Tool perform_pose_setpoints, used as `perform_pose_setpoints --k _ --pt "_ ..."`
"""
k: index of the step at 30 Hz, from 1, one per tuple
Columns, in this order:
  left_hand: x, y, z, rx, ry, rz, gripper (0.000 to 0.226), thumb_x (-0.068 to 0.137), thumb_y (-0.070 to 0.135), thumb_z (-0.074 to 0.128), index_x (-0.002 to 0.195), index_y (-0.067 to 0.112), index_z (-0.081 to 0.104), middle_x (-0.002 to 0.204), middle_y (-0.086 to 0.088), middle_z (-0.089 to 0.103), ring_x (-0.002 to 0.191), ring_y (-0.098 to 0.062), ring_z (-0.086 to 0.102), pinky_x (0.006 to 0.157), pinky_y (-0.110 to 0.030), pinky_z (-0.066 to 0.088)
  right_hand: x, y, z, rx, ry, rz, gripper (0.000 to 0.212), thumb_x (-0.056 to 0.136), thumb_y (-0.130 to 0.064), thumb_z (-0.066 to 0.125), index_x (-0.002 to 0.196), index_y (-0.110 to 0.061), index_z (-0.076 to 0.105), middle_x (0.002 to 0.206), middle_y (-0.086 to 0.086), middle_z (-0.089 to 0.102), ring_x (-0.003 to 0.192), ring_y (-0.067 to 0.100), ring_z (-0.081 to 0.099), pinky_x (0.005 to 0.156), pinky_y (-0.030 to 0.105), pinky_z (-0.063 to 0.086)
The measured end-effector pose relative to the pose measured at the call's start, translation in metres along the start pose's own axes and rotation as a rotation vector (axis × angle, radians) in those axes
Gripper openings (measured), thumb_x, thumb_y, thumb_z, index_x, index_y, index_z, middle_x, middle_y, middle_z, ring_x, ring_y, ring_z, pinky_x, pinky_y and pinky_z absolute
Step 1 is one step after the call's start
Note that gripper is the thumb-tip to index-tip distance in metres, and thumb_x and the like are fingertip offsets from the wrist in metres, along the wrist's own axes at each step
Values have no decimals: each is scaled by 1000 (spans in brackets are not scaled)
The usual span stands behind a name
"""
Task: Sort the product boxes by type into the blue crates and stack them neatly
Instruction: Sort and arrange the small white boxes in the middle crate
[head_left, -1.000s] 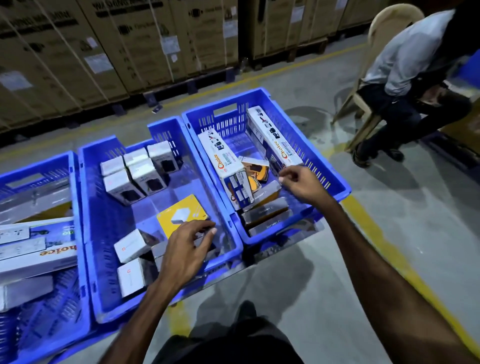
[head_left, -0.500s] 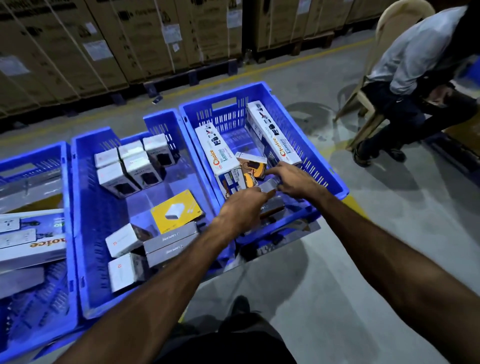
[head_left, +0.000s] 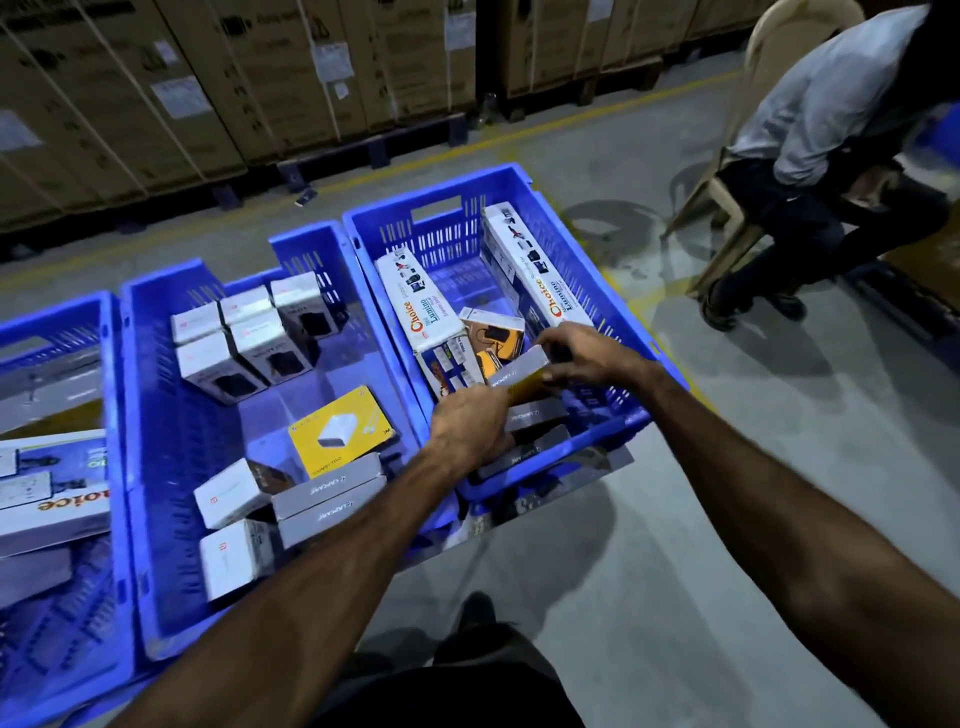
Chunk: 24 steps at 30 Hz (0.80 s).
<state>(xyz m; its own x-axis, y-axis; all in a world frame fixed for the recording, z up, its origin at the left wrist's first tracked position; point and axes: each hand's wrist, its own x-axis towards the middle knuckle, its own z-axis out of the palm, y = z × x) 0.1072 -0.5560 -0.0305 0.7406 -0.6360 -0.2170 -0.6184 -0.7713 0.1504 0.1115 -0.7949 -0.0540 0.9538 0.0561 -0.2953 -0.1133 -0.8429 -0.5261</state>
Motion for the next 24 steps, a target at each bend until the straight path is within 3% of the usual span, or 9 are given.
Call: perform_pose_setpoints --k 3,6,8,10,13,16,18,21,24 --pt "-13 -8 -12 -241 158 16 41 85 56 74 113 27 74 94 1 77 80 -22 72 65 -27 50 -20 4 -27 112 79 -45 35 84 -39 83 110 -30 60 105 0 66 94 20 62 85 41 52" --pt "-29 -17 -29 -473 233 -41 37 82 50 78 112 29 79 91 9 76 73 -11 62 56 -21 38 -41 6 -49 210 196 -23 31 87 -42 81 110 -30 62 102 0 67 85 11 63 81 37 53" --pt "-39 -29 -31 -666 262 -98 25 79 45 82 97 29 78 67 14 63 60 -7 53 54 -25 36 -53 4 -57 322 300 20 27 91 -37 79 110 -27 64 96 -4 65 74 1 60 72 28 52" --pt "-50 -43 -29 -902 268 -145 20 78 40 87 88 26 77 53 10 41 53 -12 36 57 -30 32 -65 -2 -59 478 428 64 25 94 -37 76 111 -22 65 95 -5 64 74 5 62 67 25 51" --pt "-73 -59 -31 -1270 302 -227 22 78 30 91 90 17 78 58 0 28 55 -16 29 57 -26 34 -79 -26 -47 713 646 103 26 99 -32 70 110 -9 67 93 0 66 76 9 63 69 26 52" --pt "-99 -79 -29 -1574 277 -329 35 68 36 96 85 13 77 60 -4 36 46 -13 21 46 -21 23 -87 -61 -29 1044 770 150 22 102 -32 66 105 -11 67 86 8 64 66 11 61 58 29 51" --pt "-119 -93 -31 -1728 255 -369 24 74 29 92 85 14 77 61 -3 45 42 -11 18 44 -19 19 -90 -89 -19 1250 783 166 16 102 -33 65 102 -18 66 86 6 63 67 13 62 55 27 52" --pt "-152 -117 -33 -1849 341 -500 9 91 9 73 83 12 69 48 5 43 35 -7 19 42 -17 14 -90 -132 -5 1409 708 185 15 104 -30 61 92 -20 63 76 -2 68 64 10 66 60 29 57" --pt "-194 -146 -34 -1833 448 -595 8 86 13 72 89 8 66 45 8 38 34 -6 20 42 -17 11 -85 -173 18 1443 572 183 13 104 -28 61 94 -20 66 80 -3 73 66 10 70 59 26 58"
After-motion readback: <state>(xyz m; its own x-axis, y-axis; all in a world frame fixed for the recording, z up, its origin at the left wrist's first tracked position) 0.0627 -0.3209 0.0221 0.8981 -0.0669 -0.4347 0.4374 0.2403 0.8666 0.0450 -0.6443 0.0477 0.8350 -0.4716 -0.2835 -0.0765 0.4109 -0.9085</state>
